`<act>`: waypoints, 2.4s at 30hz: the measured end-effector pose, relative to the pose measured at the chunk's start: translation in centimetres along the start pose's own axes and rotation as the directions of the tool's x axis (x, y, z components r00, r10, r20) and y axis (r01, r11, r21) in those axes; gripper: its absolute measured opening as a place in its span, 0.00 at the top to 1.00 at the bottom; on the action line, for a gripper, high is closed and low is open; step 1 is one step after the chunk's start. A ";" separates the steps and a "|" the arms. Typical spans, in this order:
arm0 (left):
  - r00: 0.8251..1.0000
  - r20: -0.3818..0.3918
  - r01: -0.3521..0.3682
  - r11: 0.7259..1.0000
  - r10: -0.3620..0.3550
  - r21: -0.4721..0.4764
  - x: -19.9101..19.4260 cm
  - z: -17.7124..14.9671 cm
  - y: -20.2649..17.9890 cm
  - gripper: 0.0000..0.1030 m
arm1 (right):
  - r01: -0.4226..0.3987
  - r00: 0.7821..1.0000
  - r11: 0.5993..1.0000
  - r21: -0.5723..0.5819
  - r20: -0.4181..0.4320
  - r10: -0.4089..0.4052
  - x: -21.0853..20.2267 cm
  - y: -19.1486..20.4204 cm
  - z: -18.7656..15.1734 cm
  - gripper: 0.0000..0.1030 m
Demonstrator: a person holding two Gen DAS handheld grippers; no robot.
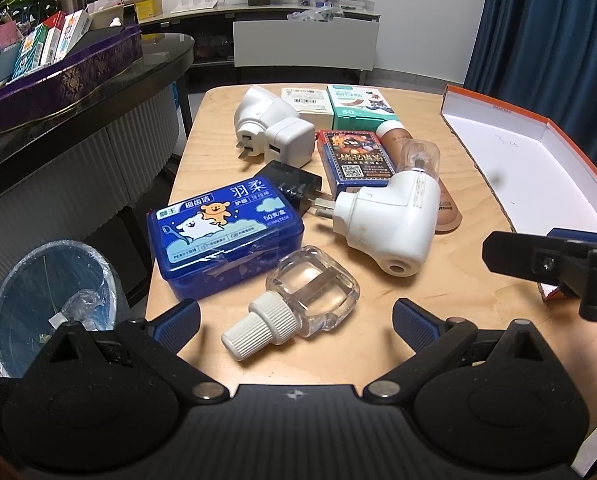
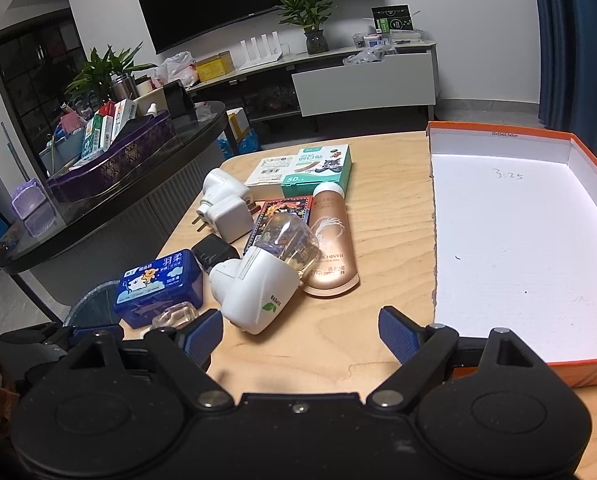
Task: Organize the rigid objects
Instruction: 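Move the left tool toward the clear glass refill bottle, then grasp the glass bottle with left tool while right tool grasps white plug unit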
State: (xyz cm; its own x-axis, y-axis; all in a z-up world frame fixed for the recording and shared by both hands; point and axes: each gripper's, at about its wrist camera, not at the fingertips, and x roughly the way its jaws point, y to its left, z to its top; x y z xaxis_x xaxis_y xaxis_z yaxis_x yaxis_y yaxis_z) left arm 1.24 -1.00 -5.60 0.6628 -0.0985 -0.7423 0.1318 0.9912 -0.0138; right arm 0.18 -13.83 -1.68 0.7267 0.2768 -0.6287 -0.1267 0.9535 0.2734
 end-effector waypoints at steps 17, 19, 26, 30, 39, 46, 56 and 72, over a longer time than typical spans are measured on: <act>1.000 -0.013 -0.008 1.000 0.008 0.005 0.8 -0.2 -0.2 0.00 | -0.008 0.999 1.000 -0.016 0.040 0.009 0.4 0.0 -0.2 0.03; 1.000 -0.015 -0.011 1.000 0.011 0.007 0.9 -0.2 -0.2 0.00 | -0.009 0.999 1.000 -0.011 0.031 0.010 0.4 0.0 -0.2 0.03; 0.999 0.006 -0.038 0.999 0.037 0.027 1.9 -0.5 -0.1 0.00 | 0.002 1.000 1.000 -0.020 0.015 -0.002 0.5 -0.2 -0.2 0.03; 0.999 0.040 -0.035 0.999 0.033 0.038 1.9 -0.6 -0.2 0.04 | 0.010 1.000 1.000 -0.020 -0.018 -0.010 1.0 -0.3 -0.3 0.03; 0.992 0.120 0.015 0.995 -0.026 0.095 0.8 -1.5 -1.0 0.51 | 0.020 0.999 0.997 -0.078 -0.038 -0.023 2.0 -0.4 -0.3 0.03; 0.987 0.154 0.040 0.997 -0.048 0.060 -0.4 -1.7 -0.7 0.51 | -0.038 0.999 0.994 -0.098 -0.036 0.035 2.9 0.3 0.2 0.03; 0.977 0.210 0.027 0.999 -0.022 -0.020 -2.9 -2.3 0.5 0.52 | -0.120 0.989 0.988 -0.101 -0.100 0.110 6.8 2.7 1.9 0.03; 0.972 0.232 0.051 0.997 -0.036 -0.059 -2.9 -2.4 1.3 0.52 | -0.129 0.990 0.991 0.031 -0.061 0.131 10.4 1.7 2.3 0.14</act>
State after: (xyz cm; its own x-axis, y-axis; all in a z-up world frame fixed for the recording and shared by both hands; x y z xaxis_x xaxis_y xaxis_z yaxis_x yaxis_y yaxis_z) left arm -2.27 0.83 -5.03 0.8104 -0.1517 -0.5659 0.1213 0.9884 -0.0912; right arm 9.04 -9.63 -6.12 0.6616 0.4056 -0.6307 -0.1986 0.9058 0.3743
